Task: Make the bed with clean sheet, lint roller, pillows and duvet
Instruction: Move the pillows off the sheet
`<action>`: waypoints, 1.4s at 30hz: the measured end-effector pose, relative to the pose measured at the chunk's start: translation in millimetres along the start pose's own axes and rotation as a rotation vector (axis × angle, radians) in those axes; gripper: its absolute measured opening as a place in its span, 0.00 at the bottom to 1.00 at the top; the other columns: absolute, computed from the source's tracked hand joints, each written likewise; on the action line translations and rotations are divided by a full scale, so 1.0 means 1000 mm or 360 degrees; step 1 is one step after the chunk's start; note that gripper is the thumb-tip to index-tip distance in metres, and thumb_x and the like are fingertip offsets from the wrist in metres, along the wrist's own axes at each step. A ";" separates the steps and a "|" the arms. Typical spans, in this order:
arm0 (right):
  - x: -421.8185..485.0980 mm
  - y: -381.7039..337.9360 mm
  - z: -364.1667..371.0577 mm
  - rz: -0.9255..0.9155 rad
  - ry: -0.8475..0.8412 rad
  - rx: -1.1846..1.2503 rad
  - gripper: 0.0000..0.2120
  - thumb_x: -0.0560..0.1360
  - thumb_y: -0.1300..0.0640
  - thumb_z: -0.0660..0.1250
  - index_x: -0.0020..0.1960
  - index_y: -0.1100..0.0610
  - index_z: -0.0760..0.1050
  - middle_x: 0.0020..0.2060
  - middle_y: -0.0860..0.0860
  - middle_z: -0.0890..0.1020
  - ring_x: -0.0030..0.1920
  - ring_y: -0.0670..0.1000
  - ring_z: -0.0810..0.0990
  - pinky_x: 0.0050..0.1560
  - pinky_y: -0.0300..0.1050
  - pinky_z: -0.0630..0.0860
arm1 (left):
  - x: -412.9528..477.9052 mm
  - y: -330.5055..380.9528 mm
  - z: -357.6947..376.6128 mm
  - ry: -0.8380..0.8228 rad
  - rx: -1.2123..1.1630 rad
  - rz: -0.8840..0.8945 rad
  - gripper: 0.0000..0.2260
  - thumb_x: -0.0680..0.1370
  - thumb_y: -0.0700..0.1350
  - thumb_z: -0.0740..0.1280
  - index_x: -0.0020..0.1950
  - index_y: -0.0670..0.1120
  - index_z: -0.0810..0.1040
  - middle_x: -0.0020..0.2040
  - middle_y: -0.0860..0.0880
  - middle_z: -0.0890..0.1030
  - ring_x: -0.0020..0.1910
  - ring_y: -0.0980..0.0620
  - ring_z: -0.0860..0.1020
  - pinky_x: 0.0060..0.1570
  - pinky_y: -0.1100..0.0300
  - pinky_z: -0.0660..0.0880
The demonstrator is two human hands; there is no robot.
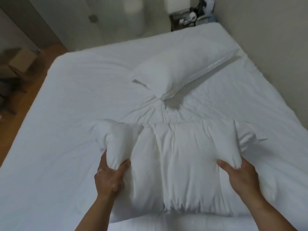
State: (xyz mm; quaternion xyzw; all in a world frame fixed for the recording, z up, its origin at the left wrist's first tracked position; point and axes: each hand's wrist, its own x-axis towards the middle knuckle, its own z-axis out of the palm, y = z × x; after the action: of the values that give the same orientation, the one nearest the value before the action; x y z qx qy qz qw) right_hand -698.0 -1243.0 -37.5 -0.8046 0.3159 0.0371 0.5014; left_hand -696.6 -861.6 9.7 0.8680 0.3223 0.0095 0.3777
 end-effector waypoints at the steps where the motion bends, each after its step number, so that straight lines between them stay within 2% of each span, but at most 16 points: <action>1: -0.010 -0.003 -0.009 0.0012 0.0058 0.0013 0.15 0.69 0.46 0.78 0.51 0.51 0.80 0.42 0.47 0.82 0.44 0.56 0.80 0.47 0.53 0.77 | -0.001 0.010 0.000 -0.0038 0.0003 0.0061 0.38 0.70 0.57 0.77 0.76 0.57 0.64 0.68 0.46 0.77 0.65 0.38 0.74 0.63 0.46 0.70; 5: -0.059 -0.013 -0.048 0.0025 0.0317 0.0110 0.12 0.69 0.47 0.78 0.47 0.49 0.79 0.41 0.45 0.82 0.45 0.56 0.81 0.47 0.51 0.77 | -0.001 0.050 0.007 -0.0235 -0.0029 0.0313 0.38 0.70 0.57 0.76 0.76 0.56 0.63 0.69 0.46 0.76 0.65 0.37 0.74 0.63 0.46 0.70; 9: -0.132 -0.028 -0.095 0.0004 0.0695 0.0119 0.14 0.70 0.47 0.78 0.52 0.47 0.78 0.44 0.44 0.81 0.47 0.53 0.79 0.50 0.49 0.75 | -0.008 0.089 0.009 -0.0477 -0.0164 0.0619 0.39 0.70 0.57 0.77 0.77 0.56 0.63 0.69 0.47 0.75 0.66 0.38 0.73 0.65 0.45 0.69; 14: -0.249 -0.042 -0.146 0.0013 0.1196 0.0237 0.15 0.70 0.47 0.78 0.52 0.47 0.78 0.44 0.40 0.81 0.47 0.48 0.80 0.52 0.49 0.75 | -0.048 0.141 0.013 -0.0816 -0.0331 0.1002 0.40 0.68 0.59 0.78 0.76 0.56 0.65 0.71 0.47 0.75 0.68 0.39 0.72 0.67 0.45 0.69; 17: -0.320 -0.050 -0.168 0.0076 0.1502 0.0222 0.15 0.71 0.47 0.77 0.53 0.48 0.76 0.43 0.38 0.78 0.46 0.49 0.77 0.52 0.49 0.71 | -0.089 0.173 0.016 -0.1025 -0.0515 0.1201 0.42 0.64 0.63 0.78 0.75 0.57 0.66 0.70 0.50 0.75 0.68 0.42 0.73 0.69 0.44 0.69; 19: -0.368 -0.053 -0.181 0.0137 0.1693 0.0208 0.15 0.71 0.46 0.76 0.53 0.48 0.75 0.43 0.41 0.78 0.47 0.52 0.76 0.52 0.49 0.71 | -0.124 0.193 0.015 -0.1160 -0.0611 0.1304 0.41 0.63 0.62 0.78 0.73 0.57 0.67 0.68 0.51 0.77 0.66 0.44 0.74 0.68 0.43 0.69; 23: -0.465 -0.055 -0.200 0.0241 0.2072 0.0179 0.13 0.71 0.48 0.77 0.42 0.50 0.74 0.37 0.43 0.79 0.38 0.47 0.77 0.37 0.43 0.69 | -0.206 0.226 0.008 -0.1449 -0.0718 0.1525 0.36 0.64 0.57 0.80 0.70 0.56 0.72 0.62 0.52 0.80 0.61 0.46 0.77 0.63 0.44 0.73; 24: -0.489 -0.054 -0.204 0.0278 0.2171 0.0139 0.13 0.70 0.47 0.77 0.42 0.51 0.75 0.36 0.43 0.79 0.38 0.46 0.76 0.37 0.45 0.69 | -0.229 0.232 0.005 -0.1538 -0.0743 0.1569 0.35 0.65 0.55 0.80 0.69 0.56 0.73 0.61 0.53 0.80 0.60 0.46 0.78 0.62 0.45 0.74; 26: -0.537 -0.053 -0.207 0.0373 0.2396 0.0074 0.17 0.68 0.46 0.78 0.45 0.55 0.77 0.36 0.46 0.80 0.38 0.51 0.77 0.42 0.49 0.72 | -0.276 0.240 -0.002 -0.1715 -0.0801 0.1645 0.33 0.66 0.51 0.80 0.68 0.56 0.74 0.60 0.54 0.81 0.60 0.47 0.78 0.62 0.47 0.74; 27: -0.561 -0.051 -0.207 0.0419 0.2518 0.0066 0.20 0.67 0.44 0.79 0.49 0.55 0.78 0.37 0.47 0.81 0.40 0.54 0.78 0.46 0.52 0.74 | -0.301 0.241 -0.005 -0.1813 -0.0829 0.1683 0.32 0.66 0.51 0.81 0.68 0.57 0.74 0.59 0.55 0.81 0.59 0.48 0.78 0.62 0.46 0.74; 29: -0.606 -0.045 -0.202 0.0464 0.2741 0.0076 0.26 0.62 0.35 0.79 0.55 0.47 0.79 0.42 0.46 0.84 0.46 0.55 0.82 0.53 0.58 0.79 | -0.349 0.238 -0.012 -0.2011 -0.0865 0.1770 0.33 0.65 0.51 0.81 0.67 0.58 0.74 0.59 0.56 0.81 0.59 0.50 0.79 0.63 0.46 0.75; 31: -0.654 -0.029 -0.193 0.0500 0.2907 0.0106 0.31 0.57 0.26 0.76 0.56 0.39 0.79 0.46 0.44 0.85 0.49 0.54 0.84 0.54 0.62 0.80 | -0.397 0.228 -0.023 -0.2169 -0.0891 0.1862 0.33 0.64 0.53 0.81 0.67 0.59 0.74 0.59 0.57 0.81 0.60 0.51 0.79 0.64 0.46 0.75; 33: -0.703 -0.012 -0.179 0.0568 0.3100 0.0134 0.32 0.55 0.24 0.75 0.55 0.35 0.79 0.47 0.44 0.85 0.50 0.55 0.85 0.55 0.63 0.80 | -0.443 0.214 -0.033 -0.2319 -0.0898 0.1944 0.34 0.63 0.56 0.80 0.67 0.60 0.74 0.59 0.58 0.81 0.60 0.52 0.79 0.64 0.46 0.75; 36: -0.766 0.002 -0.153 0.0699 0.3354 0.0198 0.26 0.57 0.26 0.76 0.52 0.29 0.76 0.49 0.43 0.83 0.53 0.58 0.84 0.56 0.64 0.79 | -0.509 0.184 -0.056 -0.2511 -0.0869 0.2080 0.36 0.61 0.60 0.79 0.67 0.62 0.73 0.61 0.58 0.80 0.61 0.51 0.78 0.63 0.45 0.75; 39: -0.826 0.029 -0.118 0.0888 0.3533 0.0255 0.28 0.56 0.25 0.76 0.53 0.31 0.76 0.51 0.45 0.84 0.52 0.60 0.83 0.54 0.65 0.80 | -0.568 0.148 -0.084 -0.2647 -0.0791 0.2241 0.35 0.64 0.60 0.79 0.69 0.61 0.72 0.62 0.58 0.79 0.62 0.50 0.77 0.64 0.46 0.74; 42: -0.865 0.036 -0.087 0.1108 0.3666 0.0255 0.29 0.57 0.26 0.76 0.53 0.37 0.77 0.52 0.52 0.84 0.51 0.63 0.82 0.54 0.65 0.79 | -0.620 0.112 -0.112 -0.2728 -0.0740 0.2447 0.37 0.65 0.61 0.78 0.72 0.60 0.69 0.64 0.56 0.78 0.65 0.49 0.75 0.67 0.47 0.72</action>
State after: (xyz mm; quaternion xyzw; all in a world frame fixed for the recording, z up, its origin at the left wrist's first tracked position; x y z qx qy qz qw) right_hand -1430.1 -918.7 302.8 -0.2039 0.7794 -0.5890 -0.0630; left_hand -1154.4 -1196.9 304.5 0.4671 -0.6557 -0.2937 0.5154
